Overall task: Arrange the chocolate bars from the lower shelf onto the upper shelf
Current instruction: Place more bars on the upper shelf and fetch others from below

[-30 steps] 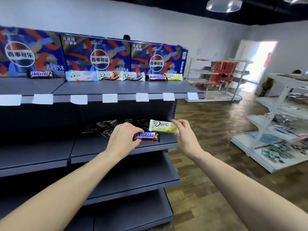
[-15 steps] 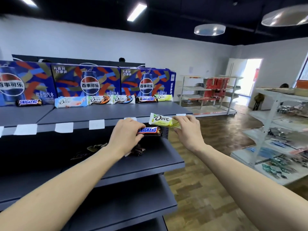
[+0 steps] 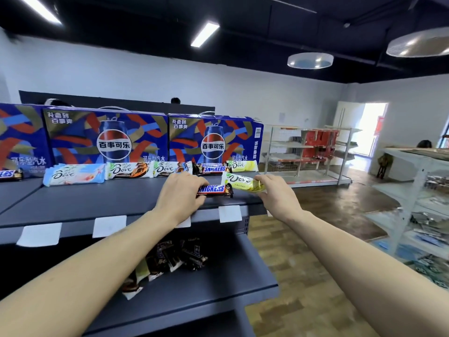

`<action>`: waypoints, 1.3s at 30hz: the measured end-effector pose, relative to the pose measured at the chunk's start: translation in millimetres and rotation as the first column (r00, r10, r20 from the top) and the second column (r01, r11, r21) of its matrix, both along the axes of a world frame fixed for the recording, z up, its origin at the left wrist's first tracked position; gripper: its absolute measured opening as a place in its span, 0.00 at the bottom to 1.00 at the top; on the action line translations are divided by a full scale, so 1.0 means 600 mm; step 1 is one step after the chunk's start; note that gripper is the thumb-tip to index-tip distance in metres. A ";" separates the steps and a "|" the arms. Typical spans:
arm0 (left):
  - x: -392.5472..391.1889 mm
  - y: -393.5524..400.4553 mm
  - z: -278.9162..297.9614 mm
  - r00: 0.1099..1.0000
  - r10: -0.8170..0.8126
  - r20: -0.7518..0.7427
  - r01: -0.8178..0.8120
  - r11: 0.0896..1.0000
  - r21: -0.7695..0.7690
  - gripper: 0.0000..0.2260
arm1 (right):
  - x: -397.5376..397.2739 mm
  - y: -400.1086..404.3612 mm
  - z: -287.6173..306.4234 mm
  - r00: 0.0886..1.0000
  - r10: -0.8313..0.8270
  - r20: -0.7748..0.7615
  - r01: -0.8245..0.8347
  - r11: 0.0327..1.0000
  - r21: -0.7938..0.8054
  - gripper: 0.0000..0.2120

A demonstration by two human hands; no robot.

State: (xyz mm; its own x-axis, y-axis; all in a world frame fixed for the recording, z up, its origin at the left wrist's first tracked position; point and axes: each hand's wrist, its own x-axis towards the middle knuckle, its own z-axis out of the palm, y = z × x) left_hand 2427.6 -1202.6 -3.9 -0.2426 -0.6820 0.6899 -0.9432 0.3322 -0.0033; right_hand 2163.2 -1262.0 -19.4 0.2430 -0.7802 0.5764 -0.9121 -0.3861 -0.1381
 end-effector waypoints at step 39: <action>-0.170 -0.335 0.005 0.958 0.286 -0.004 -0.279 0.937 0.209 0.13 | -0.078 -0.472 -0.013 0.972 0.230 0.048 -0.234 0.966 0.108 0.22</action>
